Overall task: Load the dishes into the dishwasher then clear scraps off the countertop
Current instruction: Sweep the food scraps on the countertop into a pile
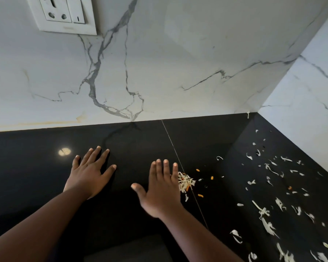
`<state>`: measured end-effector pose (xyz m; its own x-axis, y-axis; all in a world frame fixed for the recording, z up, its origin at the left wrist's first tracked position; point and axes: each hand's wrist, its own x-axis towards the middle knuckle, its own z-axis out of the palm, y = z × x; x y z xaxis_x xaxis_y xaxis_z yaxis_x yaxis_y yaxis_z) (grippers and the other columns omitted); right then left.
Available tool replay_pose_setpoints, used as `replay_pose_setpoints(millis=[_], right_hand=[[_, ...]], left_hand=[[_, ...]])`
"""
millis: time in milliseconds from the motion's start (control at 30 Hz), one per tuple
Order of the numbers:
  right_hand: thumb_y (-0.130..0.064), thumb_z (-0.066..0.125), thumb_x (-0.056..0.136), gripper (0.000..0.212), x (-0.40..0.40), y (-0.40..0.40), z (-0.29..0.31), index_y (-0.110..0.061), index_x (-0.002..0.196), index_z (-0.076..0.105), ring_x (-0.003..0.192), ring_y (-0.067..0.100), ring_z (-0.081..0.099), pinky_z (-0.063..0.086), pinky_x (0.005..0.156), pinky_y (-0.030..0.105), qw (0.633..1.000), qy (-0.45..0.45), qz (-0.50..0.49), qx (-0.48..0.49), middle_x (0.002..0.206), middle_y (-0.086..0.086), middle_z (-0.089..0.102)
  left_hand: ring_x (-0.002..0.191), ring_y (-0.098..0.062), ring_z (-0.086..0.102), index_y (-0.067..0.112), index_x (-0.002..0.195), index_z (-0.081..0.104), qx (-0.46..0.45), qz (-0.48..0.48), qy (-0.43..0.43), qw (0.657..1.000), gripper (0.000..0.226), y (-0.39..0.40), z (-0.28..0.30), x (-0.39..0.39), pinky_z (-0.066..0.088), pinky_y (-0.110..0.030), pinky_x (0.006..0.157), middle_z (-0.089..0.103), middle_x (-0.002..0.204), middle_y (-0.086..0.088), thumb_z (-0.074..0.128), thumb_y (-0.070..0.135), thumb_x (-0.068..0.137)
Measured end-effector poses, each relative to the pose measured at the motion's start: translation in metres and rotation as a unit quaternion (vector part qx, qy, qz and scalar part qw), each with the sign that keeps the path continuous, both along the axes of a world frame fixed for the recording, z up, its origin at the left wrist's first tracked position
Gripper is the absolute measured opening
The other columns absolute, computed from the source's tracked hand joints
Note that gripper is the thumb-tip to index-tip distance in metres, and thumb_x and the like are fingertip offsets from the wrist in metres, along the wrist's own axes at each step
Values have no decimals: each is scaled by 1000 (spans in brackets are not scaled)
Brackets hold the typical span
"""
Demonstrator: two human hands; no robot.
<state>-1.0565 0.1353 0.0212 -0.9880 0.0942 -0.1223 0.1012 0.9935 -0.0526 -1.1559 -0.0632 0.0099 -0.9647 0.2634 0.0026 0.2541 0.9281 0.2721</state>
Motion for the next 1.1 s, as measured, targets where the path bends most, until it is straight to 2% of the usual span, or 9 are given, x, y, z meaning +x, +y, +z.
replay_pose_setpoints(millis=[300, 433, 633, 700, 800, 900, 967, 1033, 1100], right_hand=[[-73, -14, 79, 99, 29, 53, 7, -4, 151, -8, 146, 29, -21, -24, 110, 55, 982, -43, -166, 74, 161, 12, -7], [-75, -20, 76, 105, 54, 75, 1, -3, 152, -5, 147, 28, -17, -23, 110, 56, 968, -48, -230, 92, 162, 12, -3], [-69, -1, 90, 90, 93, 92, 5, -3, 152, -2, 148, 28, -15, -20, 113, 53, 952, -54, -288, 94, 162, 11, -1], [-69, -1, 91, 89, 106, 100, 7, -4, 152, -5, 147, 28, -16, -18, 115, 51, 950, -65, -288, 102, 162, 10, -3], [-67, 2, 92, 85, 128, 109, 17, -6, 152, -7, 147, 26, -18, -17, 116, 46, 953, -33, -288, 83, 162, 9, -7], [-73, -8, 83, 95, 161, 105, 27, -8, 153, -5, 146, 21, -17, -13, 118, 38, 953, 56, -297, 24, 162, 6, -5], [-78, -16, 74, 107, 184, 92, 30, -9, 153, -1, 147, 20, -15, -13, 118, 33, 963, 77, -258, 9, 162, 5, -1], [-77, -2, 82, 101, 204, 72, 25, -7, 153, 12, 149, 26, 1, -9, 118, 31, 981, 72, -181, 15, 161, 7, 12], [-65, 23, 92, 81, 220, 51, 16, -7, 148, 32, 143, 31, 29, 5, 117, 34, 994, 36, -96, 39, 153, 9, 35]], left_hand=[[149, -16, -4, 31, 154, 11, -21, -12, 2, 1000, 68, -3, -1, -1, -1, -45, 118, 3, 162, 2, 21, 63, 95], [149, -17, -3, 30, 154, 11, -27, -21, -3, 999, 69, -4, -2, 0, -1, -47, 118, 4, 162, 1, 20, 63, 95], [149, -20, -1, 27, 154, 13, -26, -29, -2, 999, 67, -3, 0, 1, -1, -47, 117, 7, 162, -2, 21, 60, 96], [149, -24, 3, 22, 153, 19, -35, -48, 15, 998, 64, -1, 2, 4, -2, -47, 117, 12, 161, -6, 23, 55, 98], [148, -26, 11, 14, 149, 33, -52, -137, 84, 986, 59, 8, 7, 14, -1, -43, 119, 22, 159, -9, 30, 45, 99], [149, -26, 3, 12, 152, 22, -30, -188, 53, 980, 71, 38, 15, 33, -4, -41, 119, 12, 161, -8, 32, 55, 97], [149, -24, -5, 14, 154, 12, -13, -218, 26, 976, 76, 69, 18, 56, -7, -40, 118, 3, 162, -6, 28, 60, 96], [149, -23, -9, 14, 154, 6, -1, -264, 9, 965, 79, 103, 16, 90, -8, -40, 119, -2, 162, -6, 24, 63, 95], [148, -23, -11, 12, 154, 3, -1, -310, 2, 951, 87, 134, 13, 124, -9, -40, 119, -5, 162, -7, 12, 69, 89]])
